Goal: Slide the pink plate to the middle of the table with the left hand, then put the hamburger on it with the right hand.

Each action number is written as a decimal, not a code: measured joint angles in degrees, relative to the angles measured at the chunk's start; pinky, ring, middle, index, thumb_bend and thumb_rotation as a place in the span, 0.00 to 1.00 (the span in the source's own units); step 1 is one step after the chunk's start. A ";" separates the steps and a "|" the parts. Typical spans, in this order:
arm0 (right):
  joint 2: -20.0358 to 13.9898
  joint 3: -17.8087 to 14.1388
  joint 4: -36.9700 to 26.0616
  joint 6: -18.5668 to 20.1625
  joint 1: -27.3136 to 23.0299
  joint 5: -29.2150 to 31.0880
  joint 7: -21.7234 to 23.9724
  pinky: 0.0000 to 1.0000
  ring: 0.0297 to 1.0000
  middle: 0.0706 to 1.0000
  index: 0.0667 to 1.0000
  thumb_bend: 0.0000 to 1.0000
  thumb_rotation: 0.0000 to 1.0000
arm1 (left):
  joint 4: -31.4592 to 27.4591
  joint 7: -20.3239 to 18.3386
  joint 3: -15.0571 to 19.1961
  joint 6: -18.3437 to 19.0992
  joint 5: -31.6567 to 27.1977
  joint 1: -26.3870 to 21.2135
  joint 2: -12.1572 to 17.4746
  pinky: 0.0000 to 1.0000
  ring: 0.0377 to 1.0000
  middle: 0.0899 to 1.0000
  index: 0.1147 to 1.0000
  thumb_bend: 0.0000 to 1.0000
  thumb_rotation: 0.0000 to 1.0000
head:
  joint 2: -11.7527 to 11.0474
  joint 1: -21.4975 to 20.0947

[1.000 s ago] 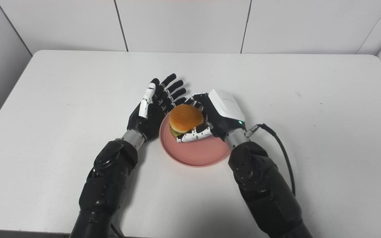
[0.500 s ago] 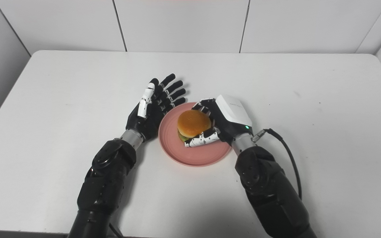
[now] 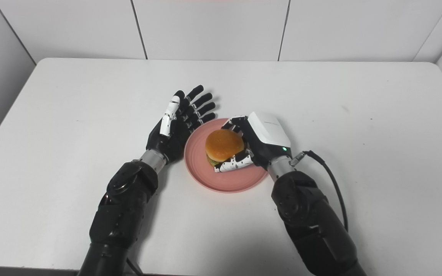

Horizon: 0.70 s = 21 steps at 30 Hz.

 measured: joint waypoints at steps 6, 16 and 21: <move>-1.44 1.52 -1.97 0.43 -0.33 -3.61 4.26 0.65 0.77 0.84 0.89 0.85 0.54 | 0.01 0.00 0.02 0.05 0.00 0.00 0.07 0.89 0.90 0.90 0.90 0.40 1.00 | 0.09 -0.26; -1.48 1.44 -2.41 0.49 -0.34 -5.15 6.46 0.77 0.90 0.97 1.00 0.96 0.69 | 0.02 -0.14 0.12 0.34 -0.42 -0.05 0.14 0.90 0.90 0.91 0.90 0.40 1.00 | 0.18 -0.44; -1.56 1.21 -3.83 0.43 -0.34 -5.17 7.21 0.79 0.90 0.97 1.00 0.99 0.69 | 0.01 -0.21 0.23 0.67 -1.18 -0.08 0.22 0.90 0.90 0.91 0.91 0.40 1.00 | 0.26 -0.70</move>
